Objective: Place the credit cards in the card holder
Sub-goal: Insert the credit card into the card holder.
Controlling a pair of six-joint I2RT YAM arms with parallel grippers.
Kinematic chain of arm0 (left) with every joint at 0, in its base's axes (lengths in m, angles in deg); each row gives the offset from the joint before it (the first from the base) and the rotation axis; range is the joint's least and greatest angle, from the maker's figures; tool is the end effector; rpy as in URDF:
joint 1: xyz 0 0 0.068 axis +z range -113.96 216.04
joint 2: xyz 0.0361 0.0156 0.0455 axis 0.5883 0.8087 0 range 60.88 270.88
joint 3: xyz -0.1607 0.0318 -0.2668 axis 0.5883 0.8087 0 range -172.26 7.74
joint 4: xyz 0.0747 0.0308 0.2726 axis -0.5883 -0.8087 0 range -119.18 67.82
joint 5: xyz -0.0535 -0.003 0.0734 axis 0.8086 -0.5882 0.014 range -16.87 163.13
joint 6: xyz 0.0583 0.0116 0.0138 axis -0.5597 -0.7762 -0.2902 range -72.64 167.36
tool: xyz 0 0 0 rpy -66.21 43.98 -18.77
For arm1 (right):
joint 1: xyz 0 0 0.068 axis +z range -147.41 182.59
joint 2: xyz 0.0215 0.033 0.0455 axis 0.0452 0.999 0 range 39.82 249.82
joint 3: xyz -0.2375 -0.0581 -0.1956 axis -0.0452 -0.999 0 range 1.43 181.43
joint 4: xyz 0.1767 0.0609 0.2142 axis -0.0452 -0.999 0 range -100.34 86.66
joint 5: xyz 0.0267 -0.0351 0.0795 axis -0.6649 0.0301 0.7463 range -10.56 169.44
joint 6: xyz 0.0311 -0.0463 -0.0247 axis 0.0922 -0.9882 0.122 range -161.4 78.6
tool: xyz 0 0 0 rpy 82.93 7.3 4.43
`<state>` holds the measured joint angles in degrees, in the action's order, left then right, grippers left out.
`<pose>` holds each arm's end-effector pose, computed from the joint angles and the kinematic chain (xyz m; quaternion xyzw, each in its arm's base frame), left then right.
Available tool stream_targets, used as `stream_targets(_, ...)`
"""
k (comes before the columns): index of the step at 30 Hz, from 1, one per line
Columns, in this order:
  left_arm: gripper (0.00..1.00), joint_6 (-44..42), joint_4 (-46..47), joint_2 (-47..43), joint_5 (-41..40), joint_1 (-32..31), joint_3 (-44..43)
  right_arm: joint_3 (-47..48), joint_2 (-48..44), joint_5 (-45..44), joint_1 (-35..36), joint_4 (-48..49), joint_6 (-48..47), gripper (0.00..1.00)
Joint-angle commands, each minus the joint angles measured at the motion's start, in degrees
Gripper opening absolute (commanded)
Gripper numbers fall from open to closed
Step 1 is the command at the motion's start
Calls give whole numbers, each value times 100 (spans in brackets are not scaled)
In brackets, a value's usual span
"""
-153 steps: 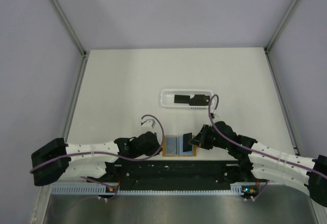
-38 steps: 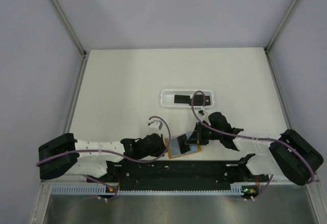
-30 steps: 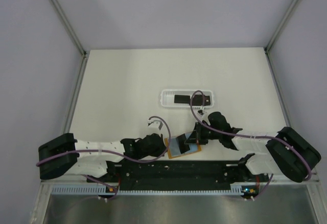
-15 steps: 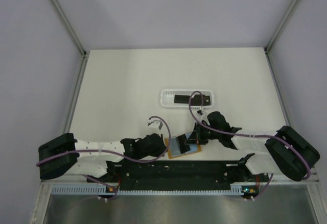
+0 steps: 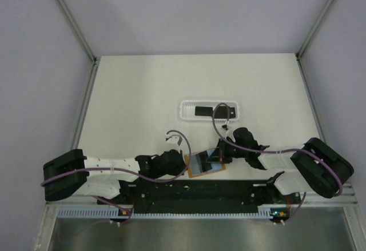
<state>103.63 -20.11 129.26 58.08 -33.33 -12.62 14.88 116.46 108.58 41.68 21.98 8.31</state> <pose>0.0866 -0.1963 0.1525 0.0560 0.9186 -0.2753 0.2779 0.1523 0.1524 0.1276 -0.0296 0.8759 0.4590 0.1457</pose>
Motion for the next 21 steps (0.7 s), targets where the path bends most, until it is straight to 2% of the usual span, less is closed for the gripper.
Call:
stream_targets(1,0,33,-48,167,11,-16,-29,-132,211,-14,37,359,161,0)
stream_targets(16,0,7,-57,184,28,-16,-73,228,756,-401,687,395,355,0)
stream_targets(18,0,-2,-66,176,37,-16,-82,280,642,-445,705,185,294,7)
stream_targets(21,0,15,-66,158,19,-16,-47,456,204,-664,705,-543,66,23)
